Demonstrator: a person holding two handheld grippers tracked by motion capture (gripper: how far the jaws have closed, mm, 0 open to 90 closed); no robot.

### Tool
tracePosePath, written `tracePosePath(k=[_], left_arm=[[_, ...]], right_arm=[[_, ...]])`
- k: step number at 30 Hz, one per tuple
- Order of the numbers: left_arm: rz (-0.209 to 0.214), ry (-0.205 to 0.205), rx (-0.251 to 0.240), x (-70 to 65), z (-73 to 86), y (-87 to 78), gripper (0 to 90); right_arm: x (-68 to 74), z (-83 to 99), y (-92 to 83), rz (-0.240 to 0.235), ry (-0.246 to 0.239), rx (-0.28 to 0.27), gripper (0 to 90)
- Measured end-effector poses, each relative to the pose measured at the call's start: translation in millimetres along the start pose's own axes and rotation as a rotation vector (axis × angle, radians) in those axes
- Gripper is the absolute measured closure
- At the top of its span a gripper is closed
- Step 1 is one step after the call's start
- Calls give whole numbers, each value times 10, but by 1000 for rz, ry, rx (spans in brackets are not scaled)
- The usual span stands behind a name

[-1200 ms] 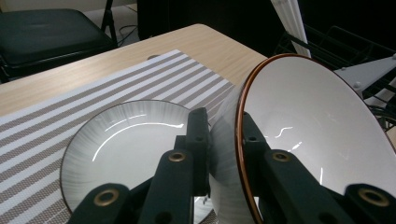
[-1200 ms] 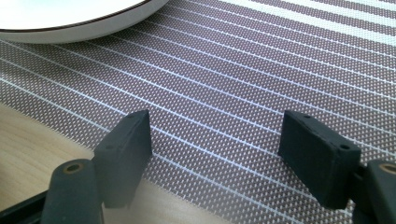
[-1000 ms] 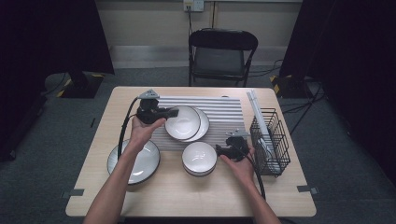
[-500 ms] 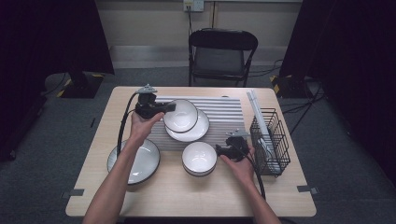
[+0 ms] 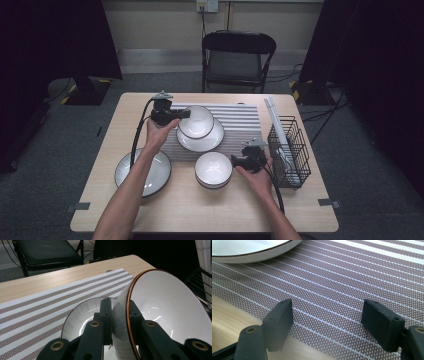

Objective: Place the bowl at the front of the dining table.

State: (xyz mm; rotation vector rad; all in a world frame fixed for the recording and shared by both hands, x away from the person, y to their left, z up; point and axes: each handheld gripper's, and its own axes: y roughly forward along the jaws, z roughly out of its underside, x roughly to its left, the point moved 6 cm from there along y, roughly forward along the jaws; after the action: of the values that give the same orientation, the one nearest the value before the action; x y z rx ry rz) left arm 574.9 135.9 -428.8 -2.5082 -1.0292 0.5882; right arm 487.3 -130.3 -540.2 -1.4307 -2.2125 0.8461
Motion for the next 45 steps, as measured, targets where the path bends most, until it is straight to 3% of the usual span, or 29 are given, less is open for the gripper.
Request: tracePosePath(k=[8,14,27,38,45], left_arm=[[-25,-31,1,97,60,152,793],[-43,-75,43,174,164,300,793],[-77,-127,91,228,309,480,791],[-64,-152,116,250,387,565,789],[-83,-166,116,272,397,579,793]], right_arm=[[0,0,0,0,0,0,250],[0,0,0,0,0,0,250],[0,0,0,0,0,0,250],[0,0,0,0,0,0,250],[1,0,0,0,0,0,250]])
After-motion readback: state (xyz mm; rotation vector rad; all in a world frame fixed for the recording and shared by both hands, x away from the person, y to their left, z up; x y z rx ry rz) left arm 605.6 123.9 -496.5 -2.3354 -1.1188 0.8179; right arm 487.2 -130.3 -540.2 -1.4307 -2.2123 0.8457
